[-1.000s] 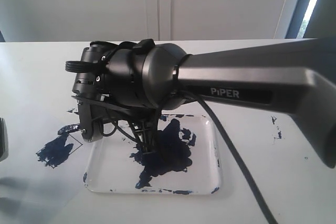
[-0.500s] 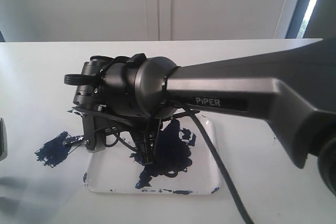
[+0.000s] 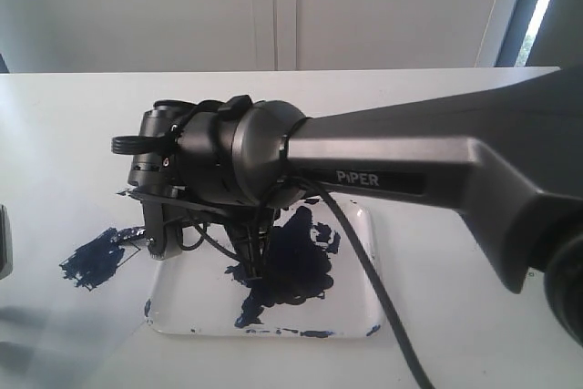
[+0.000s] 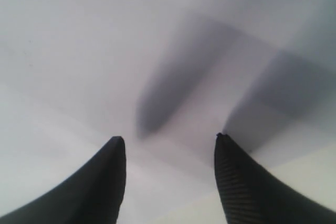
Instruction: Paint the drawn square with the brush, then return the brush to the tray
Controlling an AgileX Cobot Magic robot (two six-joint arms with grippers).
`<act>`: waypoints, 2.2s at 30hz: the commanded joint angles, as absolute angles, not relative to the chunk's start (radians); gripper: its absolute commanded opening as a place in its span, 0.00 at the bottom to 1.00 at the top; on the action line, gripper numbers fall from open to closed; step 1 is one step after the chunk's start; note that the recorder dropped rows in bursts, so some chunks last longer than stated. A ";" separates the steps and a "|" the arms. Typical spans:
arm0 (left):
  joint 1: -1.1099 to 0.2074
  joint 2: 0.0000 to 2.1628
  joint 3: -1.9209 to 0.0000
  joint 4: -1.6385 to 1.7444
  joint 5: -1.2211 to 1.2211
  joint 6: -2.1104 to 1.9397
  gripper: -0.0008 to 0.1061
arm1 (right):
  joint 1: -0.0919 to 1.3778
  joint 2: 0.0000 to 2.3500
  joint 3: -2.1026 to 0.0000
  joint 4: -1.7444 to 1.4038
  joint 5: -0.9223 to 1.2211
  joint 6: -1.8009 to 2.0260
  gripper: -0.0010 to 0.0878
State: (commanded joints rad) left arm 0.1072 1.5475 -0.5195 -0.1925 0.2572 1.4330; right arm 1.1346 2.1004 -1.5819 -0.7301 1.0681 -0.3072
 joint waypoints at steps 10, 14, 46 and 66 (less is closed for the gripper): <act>0.107 1.547 -0.519 -0.193 0.260 1.433 0.54 | 1.135 2.069 -1.582 -0.784 1.068 -0.238 0.01; 0.107 1.547 -0.519 -0.193 0.260 1.433 0.54 | 1.135 2.060 -1.582 -0.775 1.068 -0.238 0.01; 0.107 1.547 -0.519 -0.199 0.256 1.433 0.54 | 1.136 2.071 -1.582 -0.606 1.138 -0.293 0.01; 0.107 1.547 -0.519 -0.201 0.256 1.433 0.54 | 1.136 2.056 -1.582 -0.681 1.120 -0.255 0.01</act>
State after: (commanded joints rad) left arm 0.1072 1.5475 -0.5195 -0.2006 0.2559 1.4330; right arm 1.1364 2.0560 -1.5819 -0.6814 1.1203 -0.2554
